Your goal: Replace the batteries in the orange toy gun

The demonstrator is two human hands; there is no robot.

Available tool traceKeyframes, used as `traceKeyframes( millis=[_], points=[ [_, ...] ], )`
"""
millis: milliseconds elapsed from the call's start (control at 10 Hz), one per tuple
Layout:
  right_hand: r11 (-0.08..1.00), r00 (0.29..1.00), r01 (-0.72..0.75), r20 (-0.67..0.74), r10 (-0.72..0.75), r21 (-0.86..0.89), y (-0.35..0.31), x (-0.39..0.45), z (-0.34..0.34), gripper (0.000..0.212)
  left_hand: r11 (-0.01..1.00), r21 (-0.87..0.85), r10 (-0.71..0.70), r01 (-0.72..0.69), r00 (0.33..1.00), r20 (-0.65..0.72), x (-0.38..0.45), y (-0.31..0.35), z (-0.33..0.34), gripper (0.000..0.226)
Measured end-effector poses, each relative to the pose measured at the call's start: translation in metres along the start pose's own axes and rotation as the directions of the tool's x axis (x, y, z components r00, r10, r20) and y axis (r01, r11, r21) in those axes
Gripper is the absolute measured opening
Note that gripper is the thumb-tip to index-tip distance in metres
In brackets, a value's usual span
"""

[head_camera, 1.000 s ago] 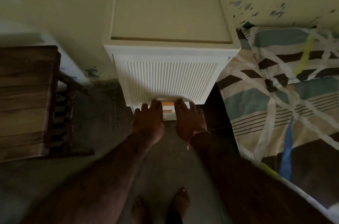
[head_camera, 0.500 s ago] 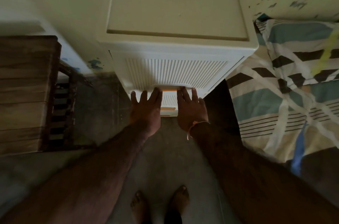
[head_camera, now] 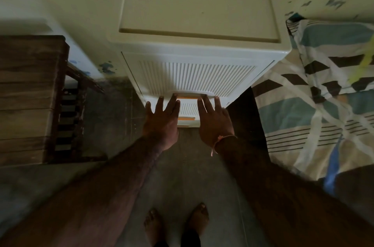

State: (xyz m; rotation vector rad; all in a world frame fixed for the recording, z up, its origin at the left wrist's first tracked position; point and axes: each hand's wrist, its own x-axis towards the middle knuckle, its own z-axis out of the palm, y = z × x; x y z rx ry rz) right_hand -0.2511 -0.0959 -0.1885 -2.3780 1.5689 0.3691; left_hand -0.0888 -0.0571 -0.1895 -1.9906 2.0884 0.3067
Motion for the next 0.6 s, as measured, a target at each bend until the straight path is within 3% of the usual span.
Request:
traceKeyframes(
  millis=[200,400,600],
  points=[
    [0.995,0.997,0.074,-0.031,-0.072,0.067,-0.004,-0.009,-0.005,0.073,0.998,-0.055,0.012,-0.013,1.000,-0.025,-0.004,0.000,-0.007,0.068],
    [0.994,0.996,0.079,-0.049,-0.075,0.075,-0.017,-0.021,-0.011,0.074,0.995,-0.088,0.040,-0.042,0.999,-0.024,-0.018,0.000,-0.011,0.064],
    [0.987,0.998,0.046,-0.051,-0.038,0.156,-0.035,-0.069,-0.036,0.073,0.983,-0.163,0.059,-0.087,0.984,-0.165,-0.067,-0.007,-0.037,0.053]
  ],
)
